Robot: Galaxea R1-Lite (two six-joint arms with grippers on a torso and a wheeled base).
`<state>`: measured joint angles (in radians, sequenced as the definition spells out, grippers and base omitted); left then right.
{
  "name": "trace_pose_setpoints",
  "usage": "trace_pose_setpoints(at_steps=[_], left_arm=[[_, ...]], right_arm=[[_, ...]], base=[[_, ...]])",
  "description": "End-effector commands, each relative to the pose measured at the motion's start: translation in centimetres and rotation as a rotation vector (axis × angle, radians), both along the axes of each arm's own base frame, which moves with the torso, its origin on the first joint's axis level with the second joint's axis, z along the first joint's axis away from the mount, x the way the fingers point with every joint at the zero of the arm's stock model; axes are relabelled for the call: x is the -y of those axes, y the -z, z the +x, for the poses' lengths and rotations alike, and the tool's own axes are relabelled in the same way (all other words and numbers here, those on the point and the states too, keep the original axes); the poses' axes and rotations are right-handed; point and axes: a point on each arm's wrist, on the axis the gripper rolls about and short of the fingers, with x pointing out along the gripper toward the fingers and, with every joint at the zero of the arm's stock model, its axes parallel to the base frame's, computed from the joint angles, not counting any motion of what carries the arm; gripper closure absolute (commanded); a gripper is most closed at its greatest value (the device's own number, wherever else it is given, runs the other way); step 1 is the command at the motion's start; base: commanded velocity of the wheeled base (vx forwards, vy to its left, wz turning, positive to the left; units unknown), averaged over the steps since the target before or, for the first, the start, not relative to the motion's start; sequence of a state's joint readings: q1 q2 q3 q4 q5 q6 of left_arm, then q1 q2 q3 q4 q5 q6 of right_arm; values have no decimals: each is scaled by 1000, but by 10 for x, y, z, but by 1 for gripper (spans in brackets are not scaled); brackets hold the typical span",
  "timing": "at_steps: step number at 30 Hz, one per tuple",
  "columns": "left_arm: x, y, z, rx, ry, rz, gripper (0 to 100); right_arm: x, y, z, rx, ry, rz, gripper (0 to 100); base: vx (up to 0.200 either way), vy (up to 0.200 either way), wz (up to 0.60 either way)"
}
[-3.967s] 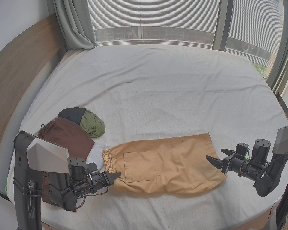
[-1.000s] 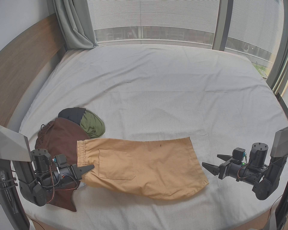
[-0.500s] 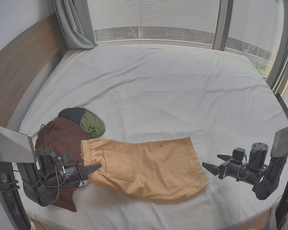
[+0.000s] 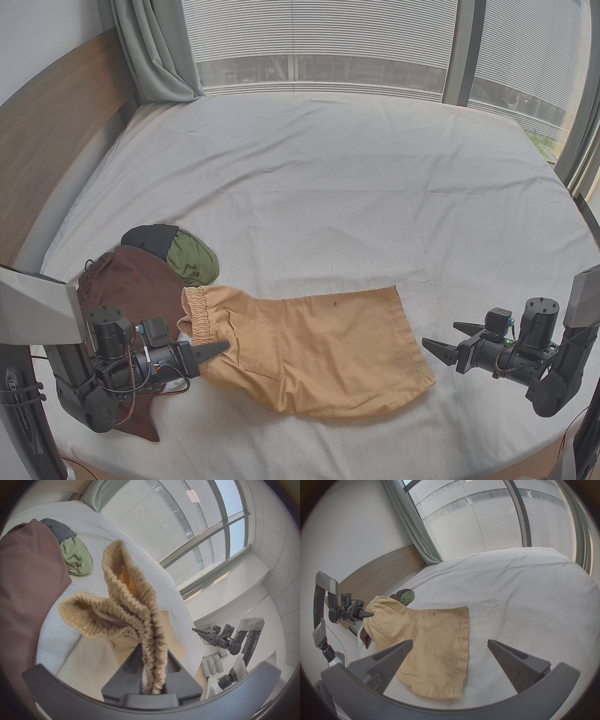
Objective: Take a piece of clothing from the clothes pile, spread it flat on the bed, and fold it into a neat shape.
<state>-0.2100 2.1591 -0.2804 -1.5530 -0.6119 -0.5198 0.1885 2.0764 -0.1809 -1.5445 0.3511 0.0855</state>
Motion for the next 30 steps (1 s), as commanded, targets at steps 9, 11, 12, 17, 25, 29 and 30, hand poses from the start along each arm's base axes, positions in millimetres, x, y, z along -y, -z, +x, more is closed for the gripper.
trace_pose_setpoints(at_steps=[9,11,12,17,25,29,30], left_arm=[[17,5,-1,-10,34,11,100],[18,5,-1,-7,36,9,100],[19,5,0,-7,36,9,100],[22,4,0,0,46,10,100],[34,8,2,6,41,24,100],[62,-3,15,80,17,-1,100],[71,-5,16,91,25,-14,100]], right_arm=[[0,1,0,-2,0,0,0],[0,1,0,-2,1,0,0],[0,1,0,-2,1,0,0],[0,0,0,3,-1,0,0],[-4,1,-2,-6,-15,-3,0],[-4,1,-2,-6,-16,-3,0],[-4,0,-2,-3,-15,-2,0]], base=[[0,0,0],[0,0,0],[0,0,0],[0,0,0],[0,0,0],[0,0,0],[0,0,0]])
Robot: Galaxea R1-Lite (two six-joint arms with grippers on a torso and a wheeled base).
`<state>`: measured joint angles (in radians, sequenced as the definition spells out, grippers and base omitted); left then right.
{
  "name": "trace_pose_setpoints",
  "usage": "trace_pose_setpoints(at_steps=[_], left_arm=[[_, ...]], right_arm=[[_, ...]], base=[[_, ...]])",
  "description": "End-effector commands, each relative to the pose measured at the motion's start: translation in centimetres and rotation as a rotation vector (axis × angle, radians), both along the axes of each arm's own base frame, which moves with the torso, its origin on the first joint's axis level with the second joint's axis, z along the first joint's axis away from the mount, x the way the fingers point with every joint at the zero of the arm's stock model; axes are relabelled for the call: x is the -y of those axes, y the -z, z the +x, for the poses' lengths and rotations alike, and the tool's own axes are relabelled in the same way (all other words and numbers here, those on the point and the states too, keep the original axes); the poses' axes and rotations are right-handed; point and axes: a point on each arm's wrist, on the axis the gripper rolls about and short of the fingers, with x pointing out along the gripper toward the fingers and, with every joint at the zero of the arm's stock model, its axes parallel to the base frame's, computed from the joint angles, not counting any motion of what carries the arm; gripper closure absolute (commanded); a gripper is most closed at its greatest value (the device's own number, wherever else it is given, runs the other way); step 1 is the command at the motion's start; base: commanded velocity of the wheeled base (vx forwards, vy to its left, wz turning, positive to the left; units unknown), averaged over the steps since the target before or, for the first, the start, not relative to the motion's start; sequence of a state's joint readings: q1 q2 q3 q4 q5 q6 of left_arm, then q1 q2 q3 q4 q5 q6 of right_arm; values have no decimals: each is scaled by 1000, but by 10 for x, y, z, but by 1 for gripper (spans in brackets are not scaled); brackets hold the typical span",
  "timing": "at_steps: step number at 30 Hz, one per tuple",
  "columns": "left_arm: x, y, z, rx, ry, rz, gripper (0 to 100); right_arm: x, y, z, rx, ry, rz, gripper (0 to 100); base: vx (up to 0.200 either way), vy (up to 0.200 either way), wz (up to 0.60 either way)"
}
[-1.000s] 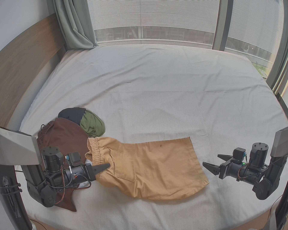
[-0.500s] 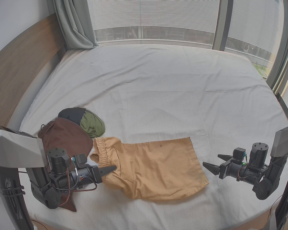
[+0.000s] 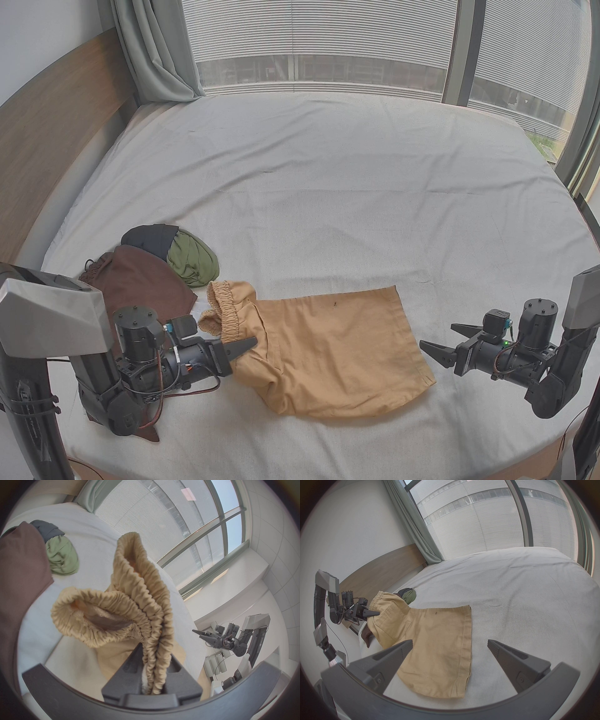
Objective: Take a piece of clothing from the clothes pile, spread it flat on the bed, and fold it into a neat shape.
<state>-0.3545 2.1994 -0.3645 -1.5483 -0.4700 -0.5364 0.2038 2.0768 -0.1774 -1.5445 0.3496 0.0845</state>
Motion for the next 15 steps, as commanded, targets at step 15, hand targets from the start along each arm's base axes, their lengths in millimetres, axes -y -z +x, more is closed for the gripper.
trace_pose_setpoints(at_steps=[15], left_arm=[[70,-19,17,38,102,-118,100]], right_arm=[[2,-3,2,16,8,5,0]], base=[[0,0,0]])
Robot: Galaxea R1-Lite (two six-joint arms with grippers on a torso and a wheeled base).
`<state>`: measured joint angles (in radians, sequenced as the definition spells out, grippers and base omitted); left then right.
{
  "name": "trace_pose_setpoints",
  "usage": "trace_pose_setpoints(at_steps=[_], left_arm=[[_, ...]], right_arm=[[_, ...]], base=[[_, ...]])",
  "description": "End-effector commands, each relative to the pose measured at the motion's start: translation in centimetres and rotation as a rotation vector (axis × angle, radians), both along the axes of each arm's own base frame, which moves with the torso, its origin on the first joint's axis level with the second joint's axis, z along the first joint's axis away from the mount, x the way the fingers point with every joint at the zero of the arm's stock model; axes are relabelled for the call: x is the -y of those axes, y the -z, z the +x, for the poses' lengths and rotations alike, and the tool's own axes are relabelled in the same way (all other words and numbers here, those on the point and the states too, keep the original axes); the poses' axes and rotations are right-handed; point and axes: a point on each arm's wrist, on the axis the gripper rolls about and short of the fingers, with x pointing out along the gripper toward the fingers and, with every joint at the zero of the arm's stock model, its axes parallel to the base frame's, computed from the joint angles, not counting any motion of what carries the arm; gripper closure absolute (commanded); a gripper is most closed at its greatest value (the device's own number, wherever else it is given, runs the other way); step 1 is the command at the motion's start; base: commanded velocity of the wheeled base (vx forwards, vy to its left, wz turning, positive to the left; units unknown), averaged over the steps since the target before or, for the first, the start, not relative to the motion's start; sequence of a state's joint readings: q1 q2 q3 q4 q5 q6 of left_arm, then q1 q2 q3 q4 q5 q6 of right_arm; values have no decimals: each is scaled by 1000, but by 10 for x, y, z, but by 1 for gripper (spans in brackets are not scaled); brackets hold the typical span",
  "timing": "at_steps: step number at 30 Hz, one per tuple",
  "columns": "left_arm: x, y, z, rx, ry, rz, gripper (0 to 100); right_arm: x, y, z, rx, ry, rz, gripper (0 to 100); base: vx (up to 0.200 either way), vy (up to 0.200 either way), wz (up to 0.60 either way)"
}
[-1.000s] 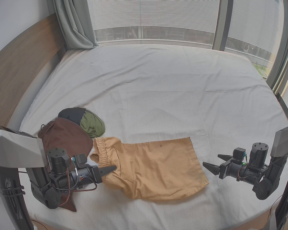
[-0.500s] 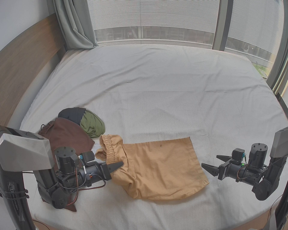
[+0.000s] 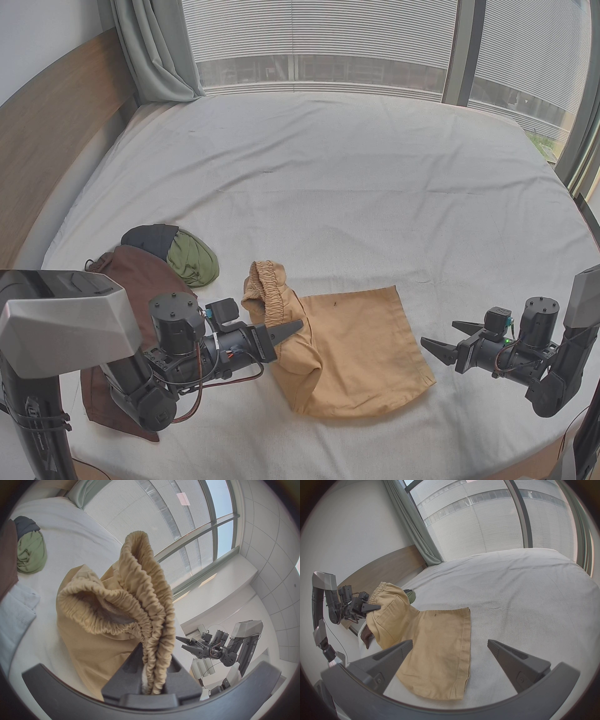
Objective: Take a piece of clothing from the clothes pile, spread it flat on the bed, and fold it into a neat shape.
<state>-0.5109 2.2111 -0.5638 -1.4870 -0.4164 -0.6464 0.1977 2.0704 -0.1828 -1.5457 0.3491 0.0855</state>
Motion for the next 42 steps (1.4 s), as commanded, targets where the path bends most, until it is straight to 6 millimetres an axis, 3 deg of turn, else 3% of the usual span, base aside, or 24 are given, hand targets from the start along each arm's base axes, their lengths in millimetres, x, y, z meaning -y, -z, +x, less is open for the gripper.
trace_pose_setpoints(at_steps=[1,22,28,42], left_arm=[[12,0,2,-1,27,-7,100],[67,26,8,-62,138,25,100],[83,31,8,-122,151,-41,100],[95,47,14,-116,117,-46,100]], right_arm=[[1,-1,1,6,2,2,0],[3,-5,12,41,21,13,0],[3,-5,12,43,23,14,0],[3,-5,13,43,21,14,0]], base=[[0,0,0],[0,0,0],[0,0,0],[0,0,0]])
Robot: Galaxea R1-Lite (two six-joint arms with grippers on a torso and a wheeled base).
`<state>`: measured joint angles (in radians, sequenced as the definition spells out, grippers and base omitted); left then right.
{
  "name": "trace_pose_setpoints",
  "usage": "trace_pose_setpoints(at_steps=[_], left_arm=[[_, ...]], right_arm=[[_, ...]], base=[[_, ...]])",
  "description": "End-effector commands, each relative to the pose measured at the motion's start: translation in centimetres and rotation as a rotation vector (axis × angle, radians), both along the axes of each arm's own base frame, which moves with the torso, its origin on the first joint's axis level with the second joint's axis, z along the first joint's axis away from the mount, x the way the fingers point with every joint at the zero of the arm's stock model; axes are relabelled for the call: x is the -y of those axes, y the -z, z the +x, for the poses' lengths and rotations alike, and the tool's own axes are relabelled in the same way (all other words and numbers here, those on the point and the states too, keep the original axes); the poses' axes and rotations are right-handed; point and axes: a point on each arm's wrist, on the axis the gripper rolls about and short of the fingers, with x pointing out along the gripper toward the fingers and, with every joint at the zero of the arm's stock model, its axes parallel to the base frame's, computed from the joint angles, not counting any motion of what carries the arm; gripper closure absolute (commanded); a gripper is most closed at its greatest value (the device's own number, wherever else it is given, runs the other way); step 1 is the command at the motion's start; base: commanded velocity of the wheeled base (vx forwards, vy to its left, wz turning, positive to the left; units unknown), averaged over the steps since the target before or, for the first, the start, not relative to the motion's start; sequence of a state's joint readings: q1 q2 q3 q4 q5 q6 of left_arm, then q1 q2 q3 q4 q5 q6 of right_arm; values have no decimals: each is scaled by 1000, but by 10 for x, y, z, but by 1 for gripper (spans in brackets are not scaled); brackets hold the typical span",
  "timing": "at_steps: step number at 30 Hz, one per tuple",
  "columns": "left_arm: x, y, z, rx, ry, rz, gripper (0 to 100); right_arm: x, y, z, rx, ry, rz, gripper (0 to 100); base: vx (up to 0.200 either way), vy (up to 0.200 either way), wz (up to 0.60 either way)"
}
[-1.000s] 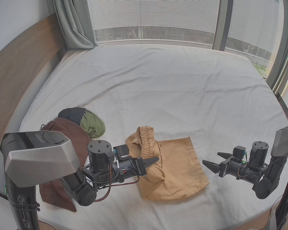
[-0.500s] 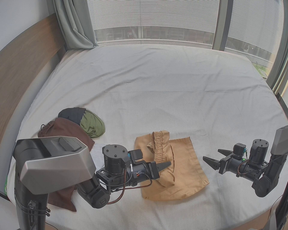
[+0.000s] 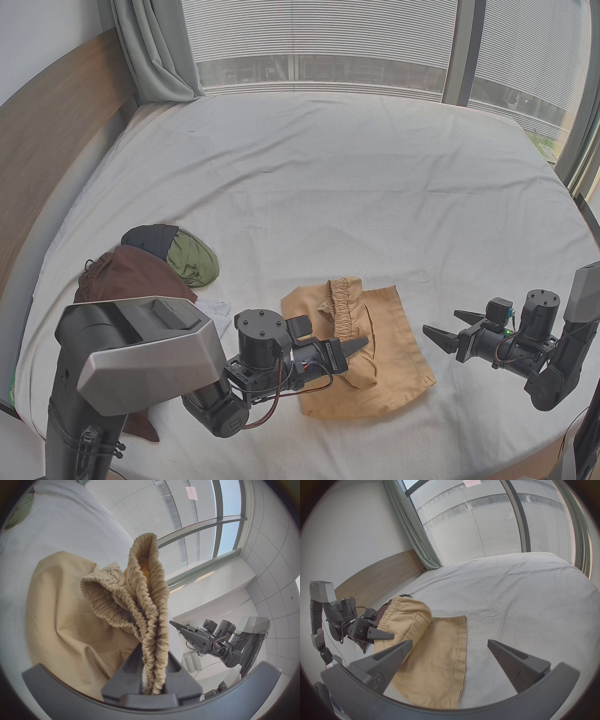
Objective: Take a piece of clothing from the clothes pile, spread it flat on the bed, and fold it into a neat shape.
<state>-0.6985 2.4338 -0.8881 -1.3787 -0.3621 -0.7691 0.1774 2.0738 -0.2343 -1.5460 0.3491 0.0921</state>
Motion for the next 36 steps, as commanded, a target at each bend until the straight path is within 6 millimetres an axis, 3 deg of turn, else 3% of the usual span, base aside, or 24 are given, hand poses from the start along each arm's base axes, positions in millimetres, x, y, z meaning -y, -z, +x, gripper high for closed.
trace_pose_setpoints(at_steps=[1,8,9,21,27,30,32,36], left_arm=[[2,8,-1,-14,4,11,100],[3,10,0,-15,4,14,100],[3,11,0,-16,4,14,0],[2,7,6,15,-26,-3,0],[-10,-9,9,60,-70,-22,0],[-32,-29,9,81,-112,-27,0],[-37,-33,8,84,-120,-27,0],[-67,-47,3,128,-162,19,0]], right_arm=[[0,0,0,-1,-1,0,0],[0,0,0,-1,-1,0,0],[0,0,0,-1,-1,0,0],[0,2,0,-6,-3,-2,0],[-6,3,-4,-24,-25,2,0],[-22,5,-12,-88,-64,72,0],[-26,5,-13,-104,-70,93,0],[-37,4,-18,-148,-90,160,0]], base=[[0,0,0],[0,0,0],[0,0,0],[0,0,0],[0,0,0],[0,0,0],[0,0,0],[0,0,0]])
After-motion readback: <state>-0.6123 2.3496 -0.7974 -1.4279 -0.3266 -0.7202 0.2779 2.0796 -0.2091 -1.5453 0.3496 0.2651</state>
